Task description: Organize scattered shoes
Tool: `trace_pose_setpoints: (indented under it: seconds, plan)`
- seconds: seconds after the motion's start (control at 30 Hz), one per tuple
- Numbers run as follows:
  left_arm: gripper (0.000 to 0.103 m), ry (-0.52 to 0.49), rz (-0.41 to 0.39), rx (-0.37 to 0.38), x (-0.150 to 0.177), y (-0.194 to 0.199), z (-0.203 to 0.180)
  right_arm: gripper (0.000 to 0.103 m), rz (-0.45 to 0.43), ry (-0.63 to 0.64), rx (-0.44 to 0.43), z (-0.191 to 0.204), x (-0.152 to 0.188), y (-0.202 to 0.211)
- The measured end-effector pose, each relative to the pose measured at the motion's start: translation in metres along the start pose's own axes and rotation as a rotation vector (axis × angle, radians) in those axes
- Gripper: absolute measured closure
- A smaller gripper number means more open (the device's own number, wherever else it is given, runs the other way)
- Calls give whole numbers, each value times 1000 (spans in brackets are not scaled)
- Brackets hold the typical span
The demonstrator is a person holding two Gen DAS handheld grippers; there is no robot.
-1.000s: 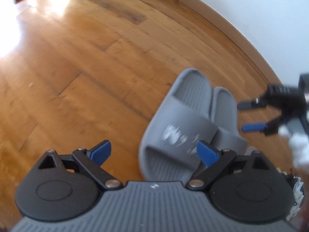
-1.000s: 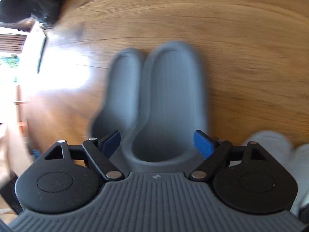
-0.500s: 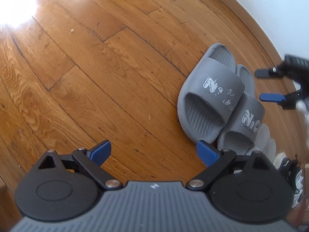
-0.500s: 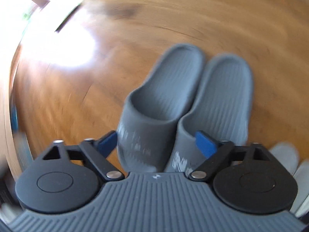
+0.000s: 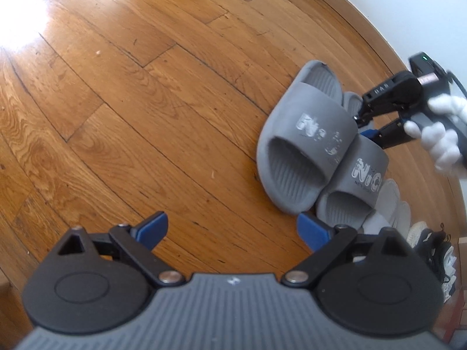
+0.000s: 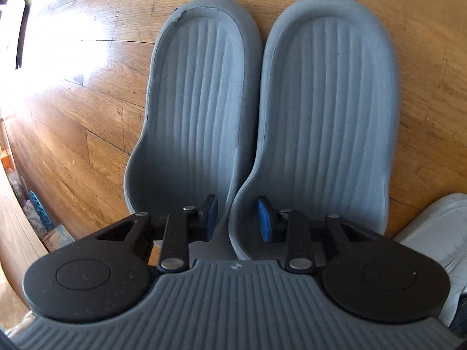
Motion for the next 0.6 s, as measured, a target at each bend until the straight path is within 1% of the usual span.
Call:
trace_pose_setpoints:
  seconds: [0.13, 0.3, 0.37, 0.43, 0.6]
  plan:
    - [7, 14, 2, 4, -1, -3, -1, 88, -113, 47, 32, 5, 10, 15]
    - [7, -15, -15, 0, -3, 0, -10, 90, -244, 70, 41, 7, 13, 53]
    - [7, -27, -23, -3, -5, 1, -13, 90, -271, 69, 26, 5, 7, 68]
    - [7, -36, -30, -3, -6, 3, -16, 90, -298, 57, 32, -1, -2, 83]
    - [7, -56, -31, -19, -6, 3, -20, 90, -373, 42, 124, -19, -42, 126]
Point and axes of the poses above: each gripper's, at about its wrist camera, not at the fingertips, and y roughly against the way its jaws point, z to its left, x to its underside, the point moved 7 cm from there along -y, roughly the way its jaws point, and after that the axes turned 13 degrees about -x, right-handed, at the moved point
